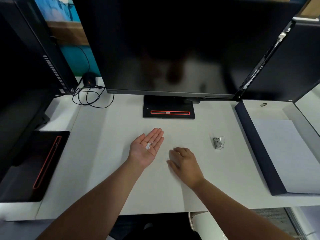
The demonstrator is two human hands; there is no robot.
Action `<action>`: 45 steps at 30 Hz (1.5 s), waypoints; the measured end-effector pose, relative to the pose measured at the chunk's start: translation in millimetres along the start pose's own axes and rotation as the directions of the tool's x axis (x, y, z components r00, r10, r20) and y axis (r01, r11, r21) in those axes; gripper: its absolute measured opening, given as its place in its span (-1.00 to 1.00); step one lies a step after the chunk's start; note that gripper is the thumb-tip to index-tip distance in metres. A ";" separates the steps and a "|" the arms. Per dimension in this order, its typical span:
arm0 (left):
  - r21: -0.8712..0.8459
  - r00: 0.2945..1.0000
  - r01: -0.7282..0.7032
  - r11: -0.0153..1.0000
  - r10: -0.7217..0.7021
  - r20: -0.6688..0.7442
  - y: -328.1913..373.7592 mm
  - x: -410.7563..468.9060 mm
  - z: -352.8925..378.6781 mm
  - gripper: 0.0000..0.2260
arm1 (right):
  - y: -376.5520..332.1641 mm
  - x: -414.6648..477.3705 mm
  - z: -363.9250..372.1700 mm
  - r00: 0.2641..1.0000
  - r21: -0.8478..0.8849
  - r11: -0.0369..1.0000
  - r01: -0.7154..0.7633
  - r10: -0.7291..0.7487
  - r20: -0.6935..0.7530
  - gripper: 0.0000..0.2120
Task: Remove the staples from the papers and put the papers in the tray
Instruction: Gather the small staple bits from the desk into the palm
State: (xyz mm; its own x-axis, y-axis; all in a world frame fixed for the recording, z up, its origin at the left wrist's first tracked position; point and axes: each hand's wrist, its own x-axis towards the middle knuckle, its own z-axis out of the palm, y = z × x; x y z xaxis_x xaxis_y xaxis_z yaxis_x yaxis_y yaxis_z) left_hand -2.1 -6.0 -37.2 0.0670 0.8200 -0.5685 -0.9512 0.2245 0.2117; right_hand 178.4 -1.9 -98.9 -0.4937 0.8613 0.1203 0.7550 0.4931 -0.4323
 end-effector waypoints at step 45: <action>0.056 0.997 0.044 0.997 -0.040 -0.069 -6.9 8.8 4.6 -0.59 | -52.6 50.0 -30.3 0.991 0.099 0.995 -0.007 0.020 -0.131 -0.88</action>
State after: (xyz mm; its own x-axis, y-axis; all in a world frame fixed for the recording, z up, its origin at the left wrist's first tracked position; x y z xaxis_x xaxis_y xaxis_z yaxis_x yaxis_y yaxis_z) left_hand 6.4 2.1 -40.1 0.0842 0.7722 -0.6297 -0.9291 0.2893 0.2305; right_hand 127.1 18.9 -43.2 -0.4176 0.8796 0.2281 0.7118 0.4727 -0.5196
